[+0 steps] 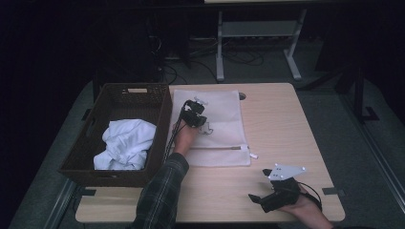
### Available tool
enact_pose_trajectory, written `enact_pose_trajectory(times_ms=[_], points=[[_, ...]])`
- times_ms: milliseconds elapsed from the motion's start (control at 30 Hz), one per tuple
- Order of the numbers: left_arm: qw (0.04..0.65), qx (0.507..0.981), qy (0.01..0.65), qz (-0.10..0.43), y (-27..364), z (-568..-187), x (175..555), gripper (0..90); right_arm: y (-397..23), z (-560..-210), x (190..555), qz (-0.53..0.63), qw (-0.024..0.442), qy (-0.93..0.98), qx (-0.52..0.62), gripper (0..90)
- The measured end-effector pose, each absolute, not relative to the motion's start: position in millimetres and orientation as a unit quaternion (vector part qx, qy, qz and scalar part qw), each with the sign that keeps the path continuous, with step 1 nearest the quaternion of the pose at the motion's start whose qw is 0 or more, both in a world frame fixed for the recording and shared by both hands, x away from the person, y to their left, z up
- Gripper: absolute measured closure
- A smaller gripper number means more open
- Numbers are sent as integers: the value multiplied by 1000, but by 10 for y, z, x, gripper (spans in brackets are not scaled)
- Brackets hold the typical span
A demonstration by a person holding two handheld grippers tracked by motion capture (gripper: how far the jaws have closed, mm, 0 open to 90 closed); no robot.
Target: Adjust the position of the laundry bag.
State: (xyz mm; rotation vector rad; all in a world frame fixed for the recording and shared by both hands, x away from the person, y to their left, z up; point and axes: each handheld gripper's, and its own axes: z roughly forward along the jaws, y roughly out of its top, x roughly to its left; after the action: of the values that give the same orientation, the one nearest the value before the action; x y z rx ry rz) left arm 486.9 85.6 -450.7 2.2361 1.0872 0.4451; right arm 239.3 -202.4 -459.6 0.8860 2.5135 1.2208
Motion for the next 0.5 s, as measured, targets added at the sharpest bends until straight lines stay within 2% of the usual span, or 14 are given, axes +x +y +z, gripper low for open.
enact_pose_trajectory(times_ms=[500], points=[[293, 846, 414, 162, 857, -4615, 4868, 894, -2019, -4601, 2394, 413, 105, 854, 300, 0]])
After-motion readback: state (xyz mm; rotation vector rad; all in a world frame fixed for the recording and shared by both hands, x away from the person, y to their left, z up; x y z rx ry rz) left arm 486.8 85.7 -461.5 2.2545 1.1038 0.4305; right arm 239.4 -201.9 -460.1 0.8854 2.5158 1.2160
